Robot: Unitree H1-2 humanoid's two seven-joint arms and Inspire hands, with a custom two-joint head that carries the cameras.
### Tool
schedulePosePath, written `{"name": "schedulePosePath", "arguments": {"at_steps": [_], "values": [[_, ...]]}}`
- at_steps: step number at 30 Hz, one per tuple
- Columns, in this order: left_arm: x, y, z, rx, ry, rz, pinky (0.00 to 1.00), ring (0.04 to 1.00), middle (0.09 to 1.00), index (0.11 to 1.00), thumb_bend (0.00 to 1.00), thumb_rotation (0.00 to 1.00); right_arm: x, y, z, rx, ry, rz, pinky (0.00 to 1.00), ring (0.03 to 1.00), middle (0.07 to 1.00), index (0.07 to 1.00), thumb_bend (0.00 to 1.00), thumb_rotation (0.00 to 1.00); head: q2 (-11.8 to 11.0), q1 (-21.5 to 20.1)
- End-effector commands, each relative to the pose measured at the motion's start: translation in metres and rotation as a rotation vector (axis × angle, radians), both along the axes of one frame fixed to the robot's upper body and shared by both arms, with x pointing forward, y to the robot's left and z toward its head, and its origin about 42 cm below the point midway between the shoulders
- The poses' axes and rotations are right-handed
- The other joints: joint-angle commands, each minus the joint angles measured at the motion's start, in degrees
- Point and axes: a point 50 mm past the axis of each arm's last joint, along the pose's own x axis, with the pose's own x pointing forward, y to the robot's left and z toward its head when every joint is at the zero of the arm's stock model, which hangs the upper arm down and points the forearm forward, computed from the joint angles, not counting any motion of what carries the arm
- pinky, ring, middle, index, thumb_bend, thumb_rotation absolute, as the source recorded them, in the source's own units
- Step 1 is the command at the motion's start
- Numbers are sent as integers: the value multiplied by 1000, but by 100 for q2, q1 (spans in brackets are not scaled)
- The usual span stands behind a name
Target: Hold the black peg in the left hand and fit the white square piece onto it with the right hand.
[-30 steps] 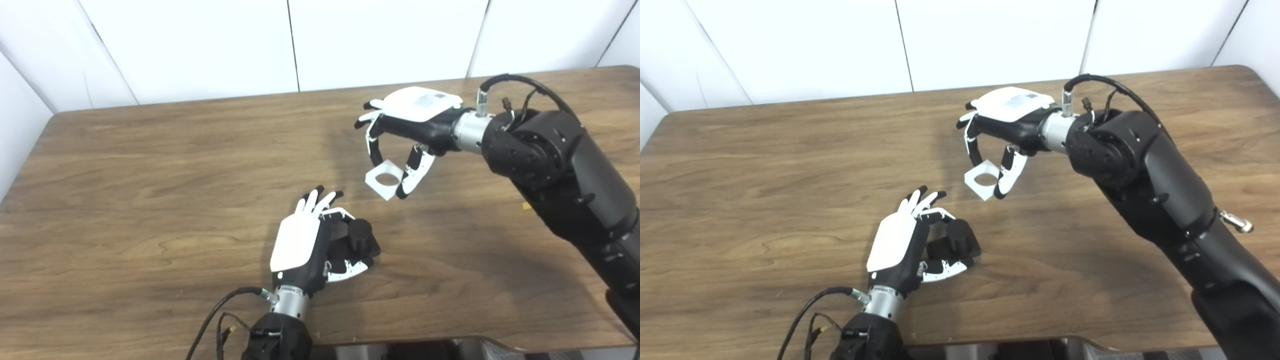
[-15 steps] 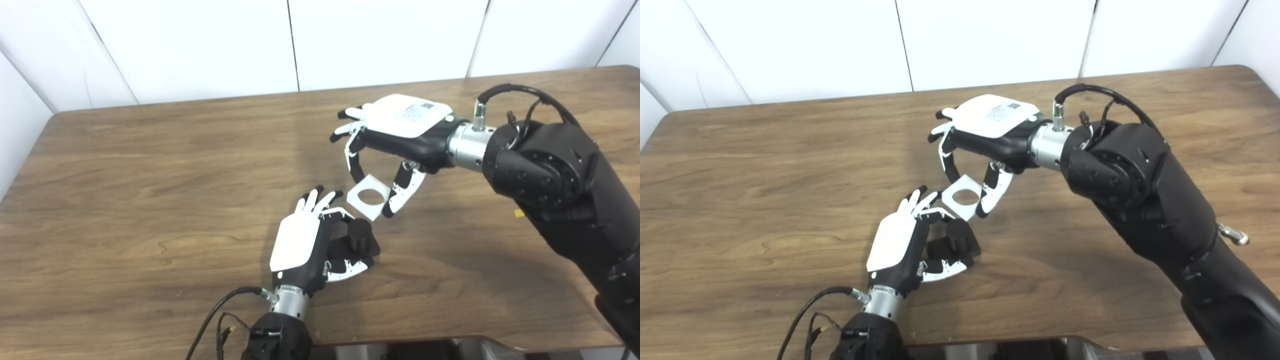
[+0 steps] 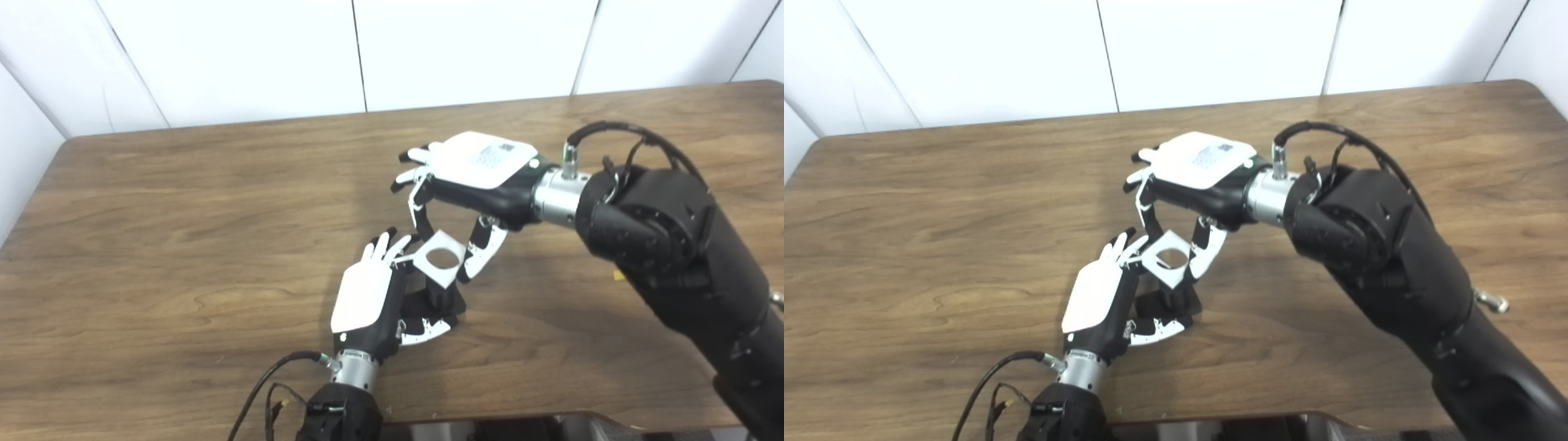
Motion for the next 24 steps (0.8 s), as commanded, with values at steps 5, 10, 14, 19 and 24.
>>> {"name": "schedulePosePath", "arguments": {"at_steps": [5, 10, 14, 19, 24], "values": [[-8, -1, -21, 38, 108, -3, 1000, 1000, 908, 489, 515, 74, 2, 2, 10, 4, -83, 8, 1000, 990, 893, 487, 525, 145, 1, -16], [-8, -1, -20, 41, 112, 1, 1000, 1000, 910, 488, 516, 75, 2, 4, 5, -7, -75, 7, 1000, 996, 891, 488, 525, 145, 3, -9], [-7, 0, -21, 44, 111, 0, 1000, 1000, 910, 488, 515, 75, 2, 6, 0, -10, -64, 5, 1000, 995, 888, 488, 525, 146, -27, -15], [-7, 1, -22, 40, 103, -3, 1000, 1000, 907, 488, 515, 75, 4, 8, -6, -23, -57, 1, 1000, 991, 886, 488, 525, 145, -30, -11], [-6, 1, -20, 36, 102, -2, 1000, 1000, 907, 488, 516, 74, 6, 8, -8, -26, -45, -11, 1000, 995, 888, 488, 525, 144, -34, -7]]}}
